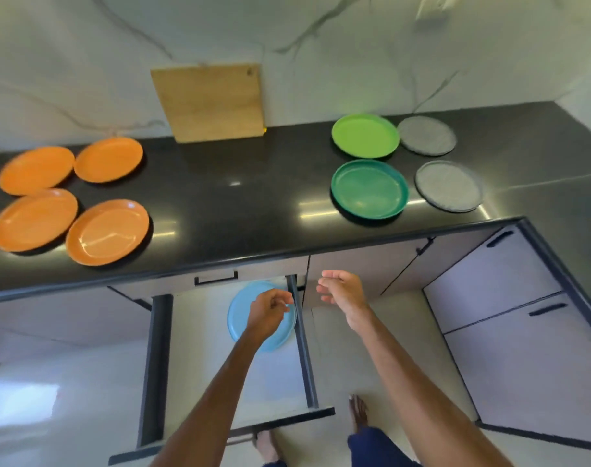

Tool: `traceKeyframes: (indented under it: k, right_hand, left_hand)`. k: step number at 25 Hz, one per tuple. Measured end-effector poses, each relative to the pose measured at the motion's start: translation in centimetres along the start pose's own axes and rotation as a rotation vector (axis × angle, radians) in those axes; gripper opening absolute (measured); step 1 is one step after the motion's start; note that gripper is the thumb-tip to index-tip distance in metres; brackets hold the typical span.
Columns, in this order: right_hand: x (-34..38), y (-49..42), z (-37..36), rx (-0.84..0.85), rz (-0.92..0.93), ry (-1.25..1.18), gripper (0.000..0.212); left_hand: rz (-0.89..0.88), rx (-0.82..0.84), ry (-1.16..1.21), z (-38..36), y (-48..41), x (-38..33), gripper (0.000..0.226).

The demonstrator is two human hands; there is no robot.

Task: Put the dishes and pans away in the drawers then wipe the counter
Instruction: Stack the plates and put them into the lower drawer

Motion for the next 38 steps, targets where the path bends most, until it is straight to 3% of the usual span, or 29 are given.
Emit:
traceKeyframes:
  k: [8,15,23,27,33,38]
  right_hand:
    - [9.3,-2.6,11.1,0.127,0.037,0.075,0.014]
    - [13.8,-6.2,19.3,0.188,0.058,0.186,0.017]
    - [15.7,-11.6,20.4,0.249,0.034,0.235,0.016]
    - [15.9,-16.3,20.6,0.198,0.001,0.248,0.014]
    - [16.7,-26.5,20.5,-0.023,-0.088,0.257,0.021]
    - [16.9,-31.5,19.6,-0.031,-0.116,0.259,0.026]
  left_hand:
    - [-0.012,-0.091,0.070,-6.5,-0.9,-11.6,0.027]
    - [-0.013,-0.074,0.017,-13.0,-4.0,-19.2,0.027]
    - [0.079,-0.166,-0.052,-13.2,-8.7,-21.2,0.024]
    - [0.203,-0.186,-0.109,-13.0,-13.3,-21.9,0.016]
    - [0.312,-0.130,-0.212,-12.3,-20.7,-23.8,0.025]
    - [0.338,-0.063,-0.157,-11.1,-24.3,-24.9,0.018]
Point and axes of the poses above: each hand's wrist, its own y-axis away from the middle knuckle, its own z-axis out of the back of the hand, x = y × z, the point moved 3 cm from there along -y, towards the middle knuckle, and after that the axes turned 13 degrees about -y, right-handed, at the moved point
